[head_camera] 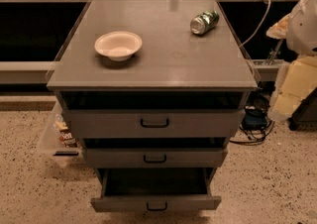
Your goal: Close bottom drawer
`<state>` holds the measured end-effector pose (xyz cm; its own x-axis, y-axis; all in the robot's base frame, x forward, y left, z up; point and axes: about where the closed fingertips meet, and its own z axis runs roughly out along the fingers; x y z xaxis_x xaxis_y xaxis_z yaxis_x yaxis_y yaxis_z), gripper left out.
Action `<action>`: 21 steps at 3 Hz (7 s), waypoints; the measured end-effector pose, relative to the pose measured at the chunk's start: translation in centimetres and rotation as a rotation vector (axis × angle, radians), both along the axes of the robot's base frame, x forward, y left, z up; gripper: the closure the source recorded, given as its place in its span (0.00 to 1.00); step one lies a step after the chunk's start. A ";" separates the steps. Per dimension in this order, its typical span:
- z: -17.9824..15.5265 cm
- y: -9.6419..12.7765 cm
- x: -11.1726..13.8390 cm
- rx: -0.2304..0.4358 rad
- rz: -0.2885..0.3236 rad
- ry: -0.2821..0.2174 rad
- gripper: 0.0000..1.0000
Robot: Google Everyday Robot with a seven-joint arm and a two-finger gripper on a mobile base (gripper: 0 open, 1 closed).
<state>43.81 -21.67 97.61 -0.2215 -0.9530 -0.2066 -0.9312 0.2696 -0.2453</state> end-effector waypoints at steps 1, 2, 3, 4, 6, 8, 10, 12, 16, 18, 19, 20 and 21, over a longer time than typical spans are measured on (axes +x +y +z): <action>0.0 0.0 0.0 0.000 0.000 0.000 0.00; 0.3 0.1 -0.2 -0.009 0.004 -0.027 0.00; -2.6 -0.5 -1.9 0.057 -0.009 -0.037 0.00; -8.8 -1.3 -4.8 0.224 -0.100 -0.021 0.00; -21.4 -3.2 -8.6 0.400 -0.289 0.034 0.18; -24.6 -3.7 -8.3 0.444 -0.341 0.075 0.65; -41.2 -4.6 -9.2 0.673 -0.613 0.181 1.00; -51.0 -2.8 -10.1 0.814 -0.727 0.263 1.00; -63.4 -4.2 -8.4 0.986 -0.580 0.547 1.00; -69.3 -6.9 -3.2 1.031 -0.591 0.571 1.00; -70.8 -7.4 -3.7 1.077 -0.615 0.591 1.00; -72.9 -7.8 -4.0 1.129 -0.641 0.629 1.00; -75.7 -9.1 -3.0 1.177 -0.677 0.653 1.00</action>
Offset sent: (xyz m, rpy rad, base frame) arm -0.0055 0.0017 0.0007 -0.0210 -0.0412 0.0110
